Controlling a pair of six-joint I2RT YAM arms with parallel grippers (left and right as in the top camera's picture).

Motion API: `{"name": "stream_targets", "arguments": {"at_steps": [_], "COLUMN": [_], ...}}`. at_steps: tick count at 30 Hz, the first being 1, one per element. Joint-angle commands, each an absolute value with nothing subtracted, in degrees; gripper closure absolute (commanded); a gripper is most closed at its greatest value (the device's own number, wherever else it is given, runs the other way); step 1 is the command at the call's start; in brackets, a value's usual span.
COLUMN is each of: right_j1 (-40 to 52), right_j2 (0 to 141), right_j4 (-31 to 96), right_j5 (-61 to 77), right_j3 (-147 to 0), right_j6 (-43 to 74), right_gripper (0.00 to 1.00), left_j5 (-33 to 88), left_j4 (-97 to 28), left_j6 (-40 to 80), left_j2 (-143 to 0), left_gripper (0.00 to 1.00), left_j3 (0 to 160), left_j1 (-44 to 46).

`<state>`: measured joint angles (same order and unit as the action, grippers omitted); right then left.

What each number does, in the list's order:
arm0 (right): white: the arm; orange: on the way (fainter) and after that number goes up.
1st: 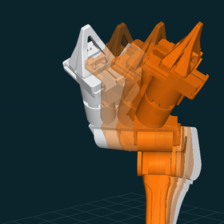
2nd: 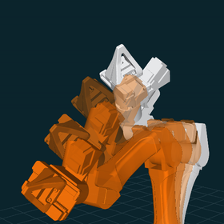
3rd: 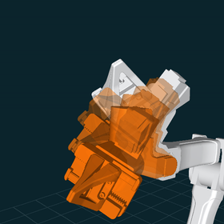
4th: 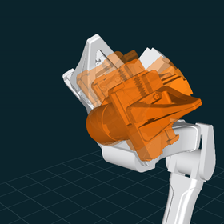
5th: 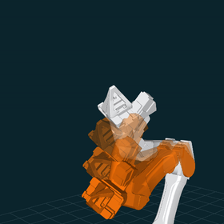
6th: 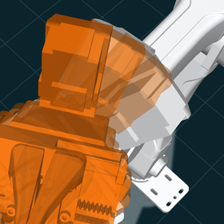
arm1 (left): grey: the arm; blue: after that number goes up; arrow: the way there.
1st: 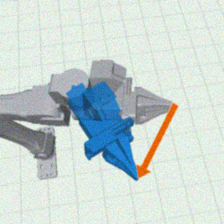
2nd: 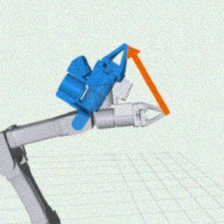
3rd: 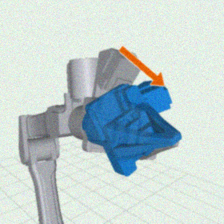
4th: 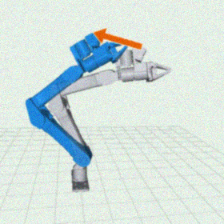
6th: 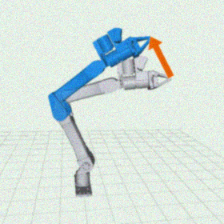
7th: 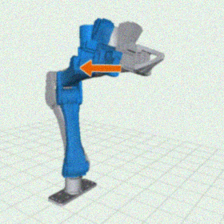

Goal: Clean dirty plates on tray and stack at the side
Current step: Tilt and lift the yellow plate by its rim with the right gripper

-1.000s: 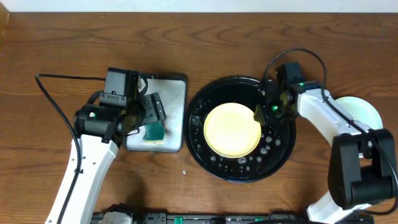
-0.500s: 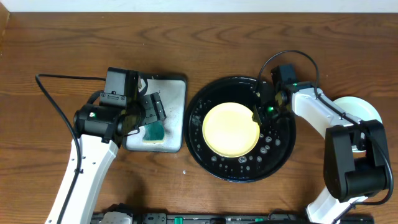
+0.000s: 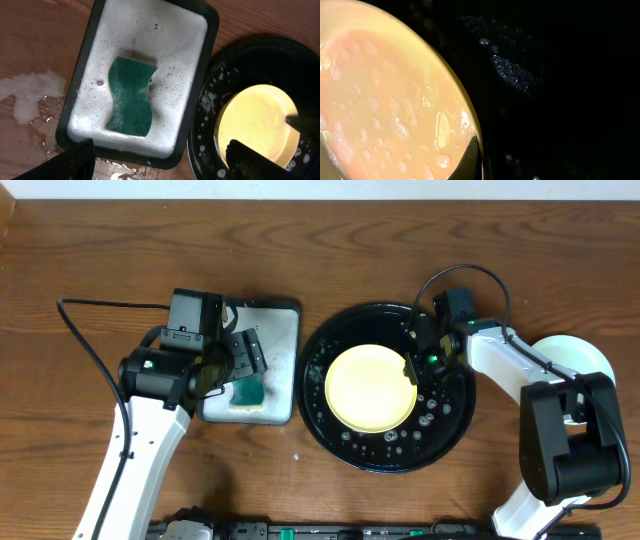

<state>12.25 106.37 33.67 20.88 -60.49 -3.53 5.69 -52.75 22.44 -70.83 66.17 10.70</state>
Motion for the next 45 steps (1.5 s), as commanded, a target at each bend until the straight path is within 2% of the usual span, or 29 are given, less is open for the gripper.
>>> {"name": "stream_targets", "arguments": {"at_steps": [1,6,14,20,27,38,45], "right_j1": [12.71,14.61,24.01,29.15,41.71,59.37,65.10], "right_j2": [104.49,93.65,78.89,77.28,75.07,74.74,74.74], "right_j4": [35.77,39.97,43.81,46.06,46.11,46.06,46.06], "right_j5": [13.74,-0.45,-22.31,-28.08,-54.06,-78.72,-81.19], "right_j3": [-60.97,-62.43,-62.43,-62.52,-62.85,-62.85,-62.85], "right_j6": [0.86,2.66,3.88,3.81,3.70,-1.19,-5.34], "right_gripper": [0.99,0.99,0.99,0.99,0.99,0.99,0.99], "left_j5": [5.80,5.78,5.78,5.78,5.78,5.78,5.78], "left_j4": [-53.08,-53.08,-53.08,-53.08,-53.08,-53.08,-53.08], "left_j6": [22.09,22.09,22.09,22.09,22.09,22.09,22.09], "left_j2": [-70.83,-70.83,-70.83,-70.83,-70.83,-70.83,-70.83], "left_gripper": [0.16,0.16,0.16,0.16,0.16,0.16,0.16], "left_j3": [66.76,66.76,66.76,66.76,66.76,66.76,66.76], "left_j1": [10.63,10.63,10.63,10.63,10.63,10.63,10.63]}}
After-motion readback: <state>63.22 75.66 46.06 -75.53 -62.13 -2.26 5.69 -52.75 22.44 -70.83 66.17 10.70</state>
